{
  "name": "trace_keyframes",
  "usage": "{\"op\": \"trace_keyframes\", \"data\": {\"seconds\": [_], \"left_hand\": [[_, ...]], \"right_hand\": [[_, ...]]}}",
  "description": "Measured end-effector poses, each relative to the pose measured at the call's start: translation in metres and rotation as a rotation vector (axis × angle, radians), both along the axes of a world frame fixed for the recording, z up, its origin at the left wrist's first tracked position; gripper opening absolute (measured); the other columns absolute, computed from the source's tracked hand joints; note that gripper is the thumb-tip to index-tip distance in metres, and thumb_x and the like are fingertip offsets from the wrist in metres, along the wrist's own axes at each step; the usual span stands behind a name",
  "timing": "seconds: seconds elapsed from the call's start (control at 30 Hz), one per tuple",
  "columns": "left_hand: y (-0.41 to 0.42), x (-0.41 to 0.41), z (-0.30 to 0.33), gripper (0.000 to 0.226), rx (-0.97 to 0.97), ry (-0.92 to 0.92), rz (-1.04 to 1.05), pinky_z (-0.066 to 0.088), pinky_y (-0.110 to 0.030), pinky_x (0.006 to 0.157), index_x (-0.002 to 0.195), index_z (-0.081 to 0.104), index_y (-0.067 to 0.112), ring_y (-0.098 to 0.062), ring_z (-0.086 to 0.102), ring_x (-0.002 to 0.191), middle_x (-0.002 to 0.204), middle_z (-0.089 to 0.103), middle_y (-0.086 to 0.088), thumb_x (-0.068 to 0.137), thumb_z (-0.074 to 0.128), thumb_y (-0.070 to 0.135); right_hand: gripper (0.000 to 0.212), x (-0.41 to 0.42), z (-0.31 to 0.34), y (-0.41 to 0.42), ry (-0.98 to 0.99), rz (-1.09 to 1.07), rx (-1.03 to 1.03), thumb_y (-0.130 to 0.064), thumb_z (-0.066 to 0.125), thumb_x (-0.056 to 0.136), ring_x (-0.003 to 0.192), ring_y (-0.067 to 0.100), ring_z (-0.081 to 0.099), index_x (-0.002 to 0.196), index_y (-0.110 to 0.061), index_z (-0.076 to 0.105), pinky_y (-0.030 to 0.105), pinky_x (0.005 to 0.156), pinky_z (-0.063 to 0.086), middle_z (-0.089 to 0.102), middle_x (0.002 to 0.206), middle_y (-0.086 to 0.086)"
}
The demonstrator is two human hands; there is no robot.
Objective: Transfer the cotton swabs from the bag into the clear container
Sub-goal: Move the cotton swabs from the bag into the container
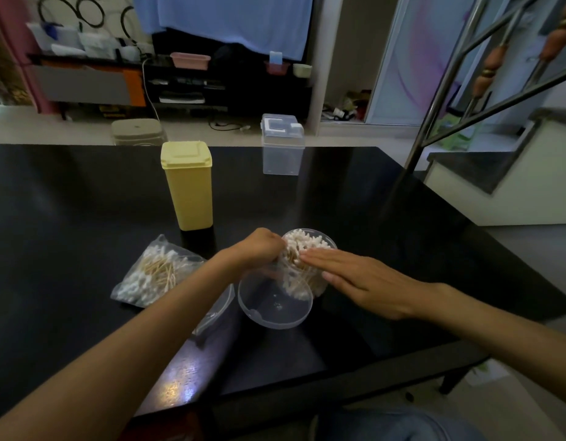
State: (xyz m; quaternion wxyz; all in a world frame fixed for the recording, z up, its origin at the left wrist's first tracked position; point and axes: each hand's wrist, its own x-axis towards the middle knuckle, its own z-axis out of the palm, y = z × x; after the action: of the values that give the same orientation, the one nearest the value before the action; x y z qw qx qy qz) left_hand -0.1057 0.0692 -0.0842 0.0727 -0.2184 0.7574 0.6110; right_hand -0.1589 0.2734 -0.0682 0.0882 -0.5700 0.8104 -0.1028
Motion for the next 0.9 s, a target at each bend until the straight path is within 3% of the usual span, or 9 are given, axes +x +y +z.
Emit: {"op": "trace_keyframes", "data": {"seconds": [0.1,0.2,0.3,0.4,0.5,0.63,0.7,0.8,0.9], "left_hand": [[-0.001,0.004,0.003,0.02,-0.026,0.008,-0.01,0.053,-0.025,0.066,0.1,0.063,0.001,-0.02,0.061,0.084,0.095,0.062,-0.014,0.095,0.045,0.01],[-0.001,0.009,0.008,0.016,-0.057,0.034,-0.026,0.049,-0.021,0.067,0.098,0.061,0.006,-0.02,0.056,0.087,0.092,0.058,-0.013,0.096,0.046,0.012],[-0.002,0.019,0.023,0.018,-0.078,0.072,-0.019,0.049,-0.02,0.065,0.107,0.06,0.013,-0.015,0.056,0.084,0.094,0.057,-0.008,0.097,0.045,0.014],[-0.019,0.046,0.041,0.034,-0.334,0.228,0.008,0.047,-0.028,0.087,0.132,0.051,0.014,-0.015,0.054,0.112,0.124,0.056,-0.004,0.1,0.04,0.017],[-0.047,0.09,0.041,0.034,-0.584,0.305,0.051,0.045,-0.033,0.097,0.13,0.054,0.024,-0.016,0.055,0.116,0.128,0.057,0.003,0.099,0.04,0.016],[-0.073,0.136,0.017,0.036,-0.87,0.192,0.029,0.041,-0.036,0.1,0.127,0.057,0.029,-0.019,0.05,0.124,0.134,0.055,0.003,0.097,0.041,0.02],[-0.074,0.151,0.006,0.051,-0.962,0.178,-0.034,0.037,-0.036,0.105,0.128,0.057,0.024,-0.021,0.045,0.13,0.138,0.052,0.002,0.09,0.028,0.042],[-0.085,0.159,-0.01,0.083,-1.05,0.119,-0.043,0.033,-0.034,0.108,0.133,0.052,0.026,-0.019,0.04,0.133,0.143,0.047,0.003,0.074,0.003,0.058],[-0.093,0.161,-0.011,0.058,-1.069,0.098,0.024,0.031,-0.032,0.109,0.14,0.042,0.027,-0.018,0.034,0.136,0.148,0.039,0.004,0.09,0.021,0.045]], "right_hand": [[0.047,0.0,0.0,-0.003,-0.072,-0.066,-0.142,-0.031,0.031,0.101,0.138,-0.015,0.009,0.147,-0.032,0.02,0.005,0.111,0.003,0.018,0.151,-0.022],[0.046,0.002,-0.006,0.002,0.06,-0.029,-0.019,-0.035,0.027,0.101,0.138,-0.015,0.006,0.146,-0.034,0.019,0.007,0.112,0.001,0.016,0.151,-0.023],[0.044,0.001,-0.004,0.002,-0.022,-0.053,0.008,-0.036,0.028,0.1,0.135,-0.016,0.01,0.144,-0.037,0.023,0.008,0.112,0.006,0.02,0.149,-0.024],[0.042,0.002,0.019,-0.006,-0.164,-0.208,-0.32,-0.03,0.042,0.098,0.134,-0.007,0.028,0.14,-0.031,0.036,0.02,0.114,0.024,0.036,0.147,-0.015],[0.032,0.018,0.049,-0.02,-0.111,-0.368,-0.635,-0.022,0.049,0.095,0.117,0.0,0.049,0.127,-0.023,0.054,0.015,0.097,0.038,0.056,0.129,-0.007],[0.023,0.071,0.056,-0.062,-0.212,-0.268,-0.324,-0.032,0.057,0.09,0.1,-0.001,0.058,0.111,-0.027,0.065,0.013,0.085,0.045,0.065,0.109,-0.011],[0.027,0.093,0.039,-0.084,-0.104,-0.198,-0.154,-0.035,0.056,0.09,0.108,0.008,0.055,0.116,-0.028,0.062,0.021,0.09,0.044,0.062,0.114,-0.007],[0.023,0.117,0.018,-0.11,0.13,-0.191,-0.166,-0.031,0.052,0.091,0.11,0.016,0.048,0.11,-0.027,0.062,0.029,0.09,0.037,0.058,0.113,-0.003],[0.02,0.124,0.001,-0.118,0.274,-0.119,-0.187,-0.03,0.051,0.089,0.107,0.017,0.047,0.104,-0.027,0.064,0.031,0.086,0.034,0.058,0.11,-0.005]]}}
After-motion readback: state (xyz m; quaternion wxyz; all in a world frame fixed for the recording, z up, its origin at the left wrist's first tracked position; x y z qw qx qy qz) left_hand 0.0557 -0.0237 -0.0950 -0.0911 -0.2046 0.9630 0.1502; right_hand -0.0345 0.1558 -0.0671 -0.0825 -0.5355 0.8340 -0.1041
